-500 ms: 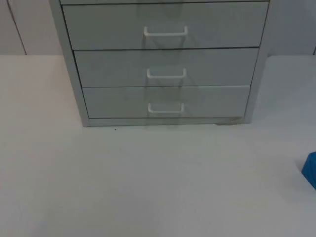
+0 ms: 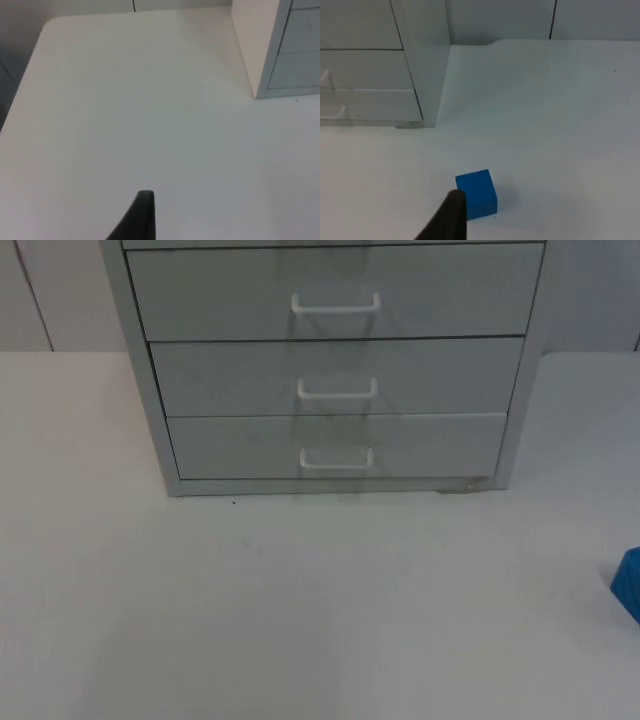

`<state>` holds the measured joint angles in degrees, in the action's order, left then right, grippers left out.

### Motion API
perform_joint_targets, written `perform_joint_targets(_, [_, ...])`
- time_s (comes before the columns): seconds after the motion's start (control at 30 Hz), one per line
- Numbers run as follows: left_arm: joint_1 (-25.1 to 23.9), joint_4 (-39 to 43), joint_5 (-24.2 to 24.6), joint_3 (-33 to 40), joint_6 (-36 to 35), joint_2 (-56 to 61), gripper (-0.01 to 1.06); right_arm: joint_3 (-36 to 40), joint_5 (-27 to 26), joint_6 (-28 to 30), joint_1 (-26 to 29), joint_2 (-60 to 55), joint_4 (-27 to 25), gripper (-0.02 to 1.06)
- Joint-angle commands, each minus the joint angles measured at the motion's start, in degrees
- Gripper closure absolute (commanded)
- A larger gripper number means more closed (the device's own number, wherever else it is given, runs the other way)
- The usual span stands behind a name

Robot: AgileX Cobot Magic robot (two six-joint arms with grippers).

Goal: Open the drawer with the left hand, place the block into the drawer with the right hand, then close the drawer with the left hand.

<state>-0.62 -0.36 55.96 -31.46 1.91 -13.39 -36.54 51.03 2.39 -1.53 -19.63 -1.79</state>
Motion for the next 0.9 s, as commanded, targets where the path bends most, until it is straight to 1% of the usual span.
perform_joint_targets(0.0, [-0.12, -0.98, -2.15, -0.36, -0.05, -4.04, 0.00, -0.81, -2.60, 0.36, 0.34, -3.92, 0.20, -0.01])
perform_joint_targets(0.07, [-0.12, -0.98, -3.54, -0.47, -0.46, -8.29, 0.00, -1.22, -3.34, 0.36, 0.34, -7.23, 0.20, -0.01])
perform_joint_targets(0.1, [-0.12, -0.98, -3.54, -0.47, -0.46, -8.29, 0.00, -1.22, -3.34, 0.36, 0.34, -7.23, 0.20, -0.01])
perform_joint_targets(0.23, [-0.12, -1.49, -5.91, -1.20, -0.83, -16.66, 0.00, -1.89, -4.94, 0.36, 0.34, -16.26, 0.20, -0.01])
perform_joint_targets(0.27, [-0.12, -1.49, -5.91, -1.20, -0.83, -16.66, 0.00, -1.89, -4.94, 0.36, 0.34, -16.26, 0.20, -0.01])
perform_joint_targets(0.4, [-0.12, -2.46, -9.45, -1.19, -0.83, -22.69, 0.00, -1.89, -5.32, 0.36, 0.34, -23.61, 0.20, -0.01])
perform_joint_targets(0.5, [-0.12, -3.86, -10.15, -1.19, -0.71, -24.85, 0.00, -1.89, -5.43, 0.36, 0.34, -26.47, 0.20, -0.01])
perform_joint_targets(0.6, [-0.12, -4.90, -10.35, -1.19, 1.03, -26.39, 0.00, -1.89, -5.04, 0.36, 0.34, -29.92, -0.03, -0.01])
perform_joint_targets(0.73, [-0.12, -5.02, -10.35, -1.90, 1.50, -27.23, 0.00, -1.89, -4.79, 0.36, 0.34, -31.00, -0.03, -0.01])
perform_joint_targets(0.8, [-0.12, -5.61, -9.82, -3.12, 2.40, -27.94, 0.04, -1.89, -5.21, 0.36, 0.34, -30.74, -0.03, -0.01])
perform_joint_targets(0.83, [-0.12, -5.61, -9.82, -3.12, 2.40, -27.94, 0.04, -1.89, -5.21, 0.36, 0.34, -30.74, -0.03, -0.01])
perform_joint_targets(0.87, [-0.12, -6.77, -9.64, -3.73, 3.38, -28.37, 0.08, -1.89, -5.32, 0.36, 0.34, -30.73, -0.03, -0.01])
